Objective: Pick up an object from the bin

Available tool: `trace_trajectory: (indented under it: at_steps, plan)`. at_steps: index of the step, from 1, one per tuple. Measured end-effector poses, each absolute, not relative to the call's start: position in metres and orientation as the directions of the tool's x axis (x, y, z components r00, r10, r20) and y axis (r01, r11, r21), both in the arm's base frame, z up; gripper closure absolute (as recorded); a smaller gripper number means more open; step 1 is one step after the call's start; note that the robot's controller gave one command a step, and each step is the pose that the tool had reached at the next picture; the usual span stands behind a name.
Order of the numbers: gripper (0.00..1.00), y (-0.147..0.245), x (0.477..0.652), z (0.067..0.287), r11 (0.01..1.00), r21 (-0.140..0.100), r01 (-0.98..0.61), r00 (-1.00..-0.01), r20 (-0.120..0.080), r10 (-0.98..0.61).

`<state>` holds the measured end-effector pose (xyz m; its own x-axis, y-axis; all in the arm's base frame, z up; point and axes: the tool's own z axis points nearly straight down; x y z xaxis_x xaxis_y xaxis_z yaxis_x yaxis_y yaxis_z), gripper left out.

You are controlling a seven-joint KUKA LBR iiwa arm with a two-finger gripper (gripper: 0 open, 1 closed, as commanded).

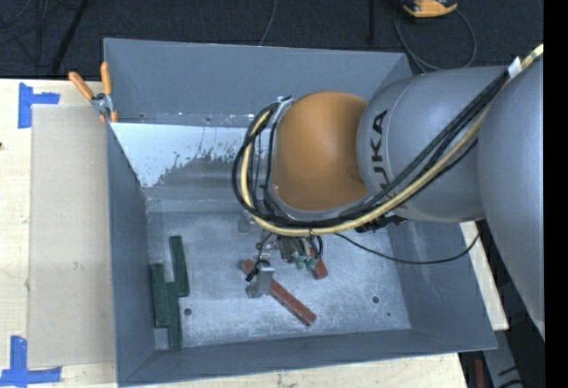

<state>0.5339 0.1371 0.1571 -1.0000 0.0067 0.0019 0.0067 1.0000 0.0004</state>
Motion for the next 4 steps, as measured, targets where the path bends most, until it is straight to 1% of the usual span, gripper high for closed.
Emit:
trace_trajectory:
  at_steps: [1,2,3,4]
  plan:
    - [0.00,0.085,0.570,0.069,0.984,0.000,-0.176,-0.984,0.005,-0.176]
    - [0.00,0.083,0.579,0.071,0.993,0.001,-0.119,-0.993,0.001,-0.119]
    - [0.00,0.146,0.561,0.070,0.930,0.003,-0.368,-0.930,0.000,-0.368]
    - [0.00,0.052,0.551,0.069,0.899,-0.003,-0.438,-0.899,0.005,-0.438]
